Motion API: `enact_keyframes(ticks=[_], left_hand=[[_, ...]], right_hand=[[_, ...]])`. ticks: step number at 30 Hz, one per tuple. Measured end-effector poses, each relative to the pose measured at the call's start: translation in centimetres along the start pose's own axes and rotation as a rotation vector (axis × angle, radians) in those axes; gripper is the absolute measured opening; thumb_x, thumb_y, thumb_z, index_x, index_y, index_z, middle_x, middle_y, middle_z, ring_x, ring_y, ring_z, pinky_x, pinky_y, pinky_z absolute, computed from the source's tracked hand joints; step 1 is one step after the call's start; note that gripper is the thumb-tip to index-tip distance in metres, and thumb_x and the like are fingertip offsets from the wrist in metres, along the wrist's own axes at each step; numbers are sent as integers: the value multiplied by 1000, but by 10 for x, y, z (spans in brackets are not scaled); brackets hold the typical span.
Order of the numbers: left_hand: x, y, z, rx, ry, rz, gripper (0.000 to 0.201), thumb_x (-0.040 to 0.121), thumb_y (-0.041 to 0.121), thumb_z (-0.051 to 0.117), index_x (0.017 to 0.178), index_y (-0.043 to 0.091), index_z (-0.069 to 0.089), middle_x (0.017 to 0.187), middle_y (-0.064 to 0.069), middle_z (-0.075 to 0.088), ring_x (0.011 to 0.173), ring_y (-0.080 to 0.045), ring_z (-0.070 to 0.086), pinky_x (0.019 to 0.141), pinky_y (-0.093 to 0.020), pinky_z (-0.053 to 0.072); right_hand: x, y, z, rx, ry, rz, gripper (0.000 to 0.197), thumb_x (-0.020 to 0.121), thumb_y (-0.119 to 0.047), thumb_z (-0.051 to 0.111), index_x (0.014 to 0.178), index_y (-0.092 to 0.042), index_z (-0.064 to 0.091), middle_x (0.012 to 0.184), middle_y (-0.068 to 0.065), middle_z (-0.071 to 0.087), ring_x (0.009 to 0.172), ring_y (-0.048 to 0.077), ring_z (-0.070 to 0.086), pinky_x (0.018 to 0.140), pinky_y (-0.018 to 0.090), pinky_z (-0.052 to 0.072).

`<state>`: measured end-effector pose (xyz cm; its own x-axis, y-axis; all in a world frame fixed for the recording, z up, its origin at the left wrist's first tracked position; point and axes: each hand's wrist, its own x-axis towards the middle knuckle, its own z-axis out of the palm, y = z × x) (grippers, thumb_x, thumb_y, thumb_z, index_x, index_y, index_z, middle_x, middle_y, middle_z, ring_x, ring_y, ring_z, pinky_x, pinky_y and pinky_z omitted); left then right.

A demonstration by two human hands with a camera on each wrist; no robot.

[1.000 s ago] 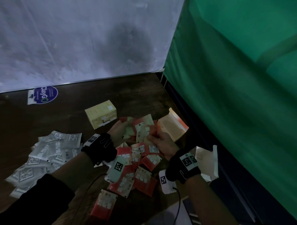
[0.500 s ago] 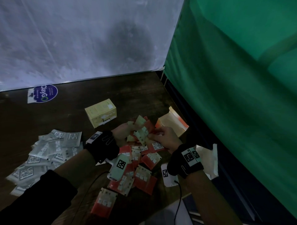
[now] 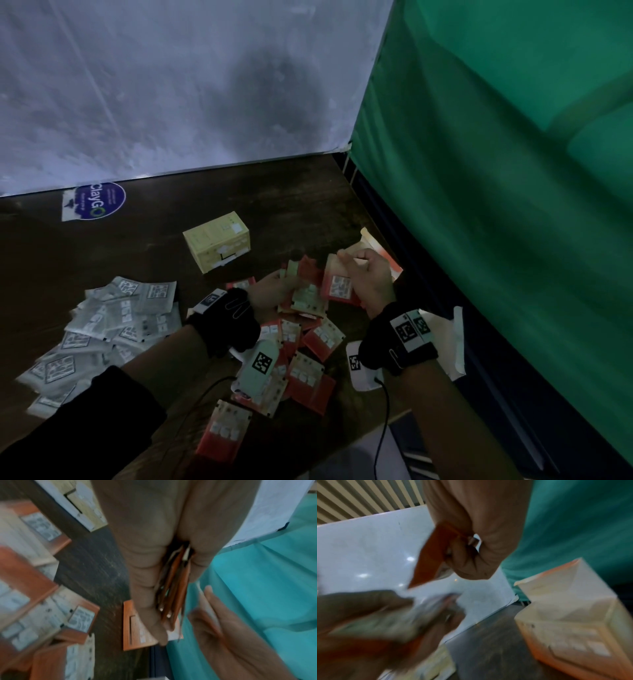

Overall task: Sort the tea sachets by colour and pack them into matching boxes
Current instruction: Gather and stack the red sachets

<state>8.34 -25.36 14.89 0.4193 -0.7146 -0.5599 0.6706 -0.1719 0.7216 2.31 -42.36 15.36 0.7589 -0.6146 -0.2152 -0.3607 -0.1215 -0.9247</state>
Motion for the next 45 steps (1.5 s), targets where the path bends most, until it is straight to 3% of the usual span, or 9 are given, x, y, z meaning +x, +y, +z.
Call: enact_keyframes(ticks=[8,13,17,20,28,33,37,40,45], left_hand=[[-4,-8,9,-77,-59,112,14,86,13,61,94,12,72,101,-18,67,88,-29,68,79,-44,56],[0,-11,-4,-134,5,138,44,88,-1,53,130,11,48,100,-14,70,86,-28,70,72,-42,58],[-3,-7,-2,-214,41,185,27,88,10,54,115,12,57,100,-15,66,80,-24,70,66,-37,58],[-2,-7,3,-222,101,260,25,89,10,54,114,6,56,98,-14,67,80,-23,70,64,-35,58],[1,-7,11,-327,214,366,20,87,20,58,105,17,51,100,-15,60,82,-27,63,67,-39,54],[-2,-10,7,-257,225,383,33,93,-1,45,120,17,50,95,-10,64,74,-18,67,57,-28,57],[-2,-13,3,-167,196,423,56,86,-8,53,134,20,42,106,-13,65,92,-23,68,74,-35,59],[-2,-10,-1,-241,196,381,42,90,0,50,126,22,52,98,-9,71,88,-25,70,73,-39,58],[0,-7,-2,-182,199,345,24,92,7,52,108,24,59,86,-3,75,79,-20,71,64,-34,58]], right_hand=[[-23,5,28,-366,-41,-131,29,99,-43,40,89,-18,51,89,4,62,83,20,60,77,38,51],[-21,-10,-4,-305,-352,-114,19,86,-29,68,96,-14,64,95,3,66,84,17,67,71,34,58],[-21,-13,-18,83,-107,8,21,86,-12,67,104,-9,56,98,13,66,69,16,64,52,23,52],[-27,-11,-9,426,-157,172,44,85,-4,66,121,-16,44,114,11,59,96,26,67,65,33,59],[-45,-1,23,-242,-163,-11,41,84,-49,65,107,-19,49,100,-3,60,87,10,60,68,25,49],[-40,1,20,-85,-167,33,48,81,-42,72,116,-20,48,106,-3,62,94,11,63,81,34,56],[-37,3,14,84,-205,68,33,80,-26,75,109,-15,63,99,2,72,91,19,70,79,36,58],[-37,2,6,204,-188,72,10,84,-21,71,93,-19,67,87,1,74,79,13,72,65,25,57],[-32,4,-7,265,-190,95,21,86,-22,69,105,-14,67,98,3,74,87,14,72,77,37,58]])
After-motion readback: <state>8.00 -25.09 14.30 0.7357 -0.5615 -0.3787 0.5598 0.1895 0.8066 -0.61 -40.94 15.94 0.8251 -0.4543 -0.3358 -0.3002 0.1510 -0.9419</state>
